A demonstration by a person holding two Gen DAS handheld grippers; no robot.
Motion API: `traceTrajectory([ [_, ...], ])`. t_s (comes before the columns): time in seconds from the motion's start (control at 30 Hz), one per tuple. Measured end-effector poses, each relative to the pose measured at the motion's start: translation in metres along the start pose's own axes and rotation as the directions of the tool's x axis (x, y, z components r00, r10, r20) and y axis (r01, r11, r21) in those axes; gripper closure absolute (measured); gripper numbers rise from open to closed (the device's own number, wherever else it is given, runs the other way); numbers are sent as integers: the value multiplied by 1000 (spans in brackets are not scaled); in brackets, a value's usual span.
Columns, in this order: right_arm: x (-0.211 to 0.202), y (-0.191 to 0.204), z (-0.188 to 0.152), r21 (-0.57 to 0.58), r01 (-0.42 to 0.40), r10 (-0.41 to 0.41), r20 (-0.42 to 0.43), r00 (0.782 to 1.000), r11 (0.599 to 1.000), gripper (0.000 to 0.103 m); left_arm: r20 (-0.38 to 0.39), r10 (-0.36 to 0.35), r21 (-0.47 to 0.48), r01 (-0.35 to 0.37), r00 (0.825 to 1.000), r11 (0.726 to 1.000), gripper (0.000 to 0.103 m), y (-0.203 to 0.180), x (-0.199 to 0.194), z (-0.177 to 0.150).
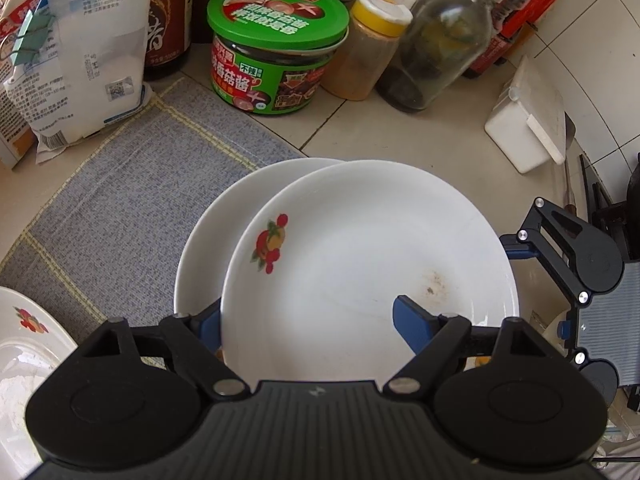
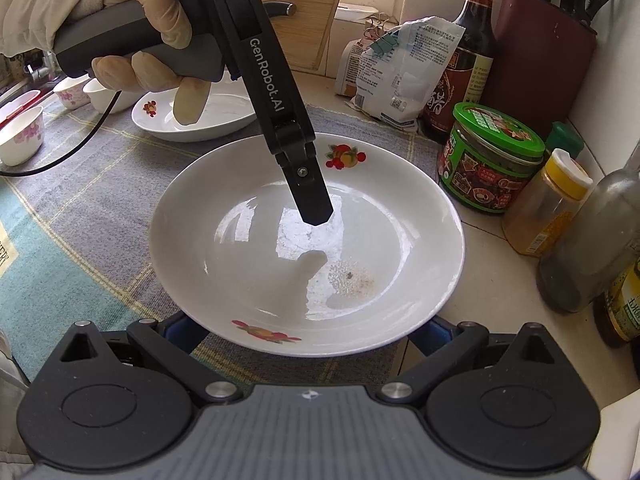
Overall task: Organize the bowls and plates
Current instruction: 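Set the flower plate flat on the stained plate and open the left gripper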
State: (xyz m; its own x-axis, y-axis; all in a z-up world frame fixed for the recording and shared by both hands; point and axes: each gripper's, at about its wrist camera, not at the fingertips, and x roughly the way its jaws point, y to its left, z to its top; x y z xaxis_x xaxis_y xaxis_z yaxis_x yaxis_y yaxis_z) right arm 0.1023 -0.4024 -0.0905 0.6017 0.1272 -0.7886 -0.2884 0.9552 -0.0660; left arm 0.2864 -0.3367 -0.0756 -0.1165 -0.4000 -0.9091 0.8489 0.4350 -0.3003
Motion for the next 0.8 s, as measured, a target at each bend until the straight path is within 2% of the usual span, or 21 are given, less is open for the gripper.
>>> traceTrajectory([
  [0.8, 1, 0, 6, 21, 39, -38, -45, 998, 999, 0, -27, 13, 13, -12, 1000, 1000, 19, 3, 11, 6],
])
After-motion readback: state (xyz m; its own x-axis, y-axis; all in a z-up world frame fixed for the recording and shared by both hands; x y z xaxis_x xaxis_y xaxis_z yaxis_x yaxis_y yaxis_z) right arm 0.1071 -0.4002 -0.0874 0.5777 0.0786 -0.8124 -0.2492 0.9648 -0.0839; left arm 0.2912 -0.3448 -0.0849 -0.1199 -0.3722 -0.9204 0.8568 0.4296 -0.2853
